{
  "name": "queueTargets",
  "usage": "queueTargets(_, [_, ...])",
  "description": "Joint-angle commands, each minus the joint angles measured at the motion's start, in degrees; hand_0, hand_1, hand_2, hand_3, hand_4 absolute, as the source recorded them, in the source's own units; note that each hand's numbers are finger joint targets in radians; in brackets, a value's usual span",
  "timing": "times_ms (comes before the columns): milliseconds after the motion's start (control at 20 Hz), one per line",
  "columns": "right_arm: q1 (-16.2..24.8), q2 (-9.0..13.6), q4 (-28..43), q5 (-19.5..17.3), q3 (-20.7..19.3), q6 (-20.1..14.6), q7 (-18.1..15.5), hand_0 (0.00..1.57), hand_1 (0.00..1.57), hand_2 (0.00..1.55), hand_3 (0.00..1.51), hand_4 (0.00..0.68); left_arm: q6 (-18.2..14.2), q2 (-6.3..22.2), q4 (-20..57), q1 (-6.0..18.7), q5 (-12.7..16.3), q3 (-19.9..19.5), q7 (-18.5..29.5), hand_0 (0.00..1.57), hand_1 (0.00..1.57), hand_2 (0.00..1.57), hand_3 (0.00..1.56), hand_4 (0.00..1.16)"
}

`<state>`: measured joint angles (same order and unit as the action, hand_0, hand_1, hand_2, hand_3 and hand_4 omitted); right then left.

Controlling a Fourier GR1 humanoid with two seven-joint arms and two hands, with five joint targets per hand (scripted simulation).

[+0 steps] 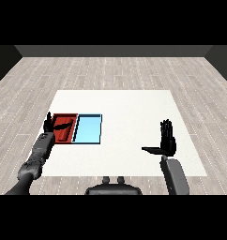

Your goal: Pick the red can and put it in the red box

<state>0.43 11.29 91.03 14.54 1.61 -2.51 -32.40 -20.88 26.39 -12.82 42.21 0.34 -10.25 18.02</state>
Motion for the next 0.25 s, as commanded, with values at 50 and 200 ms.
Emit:
queueTargets(50, [0.2, -0.2, -0.5, 0.8, 0.6, 1.6, 0.0, 0.00, 0.00, 0.00, 0.00, 0.000, 5.5, -3.3, -11.9, 1.2, 8.2, -6.8, 15.4, 0.00, 0.00, 0.00, 0.00, 0.00])
queueTargets(200, [0.4, -0.6, -0.4, -0.2, 1.1, 1.0, -0.5, 0.00, 0.00, 0.00, 0.00, 0.000, 10.2, -5.7, -18.3, -3.2, 9.7, -6.3, 21.5, 0.00, 0.00, 0.00, 0.00, 0.00])
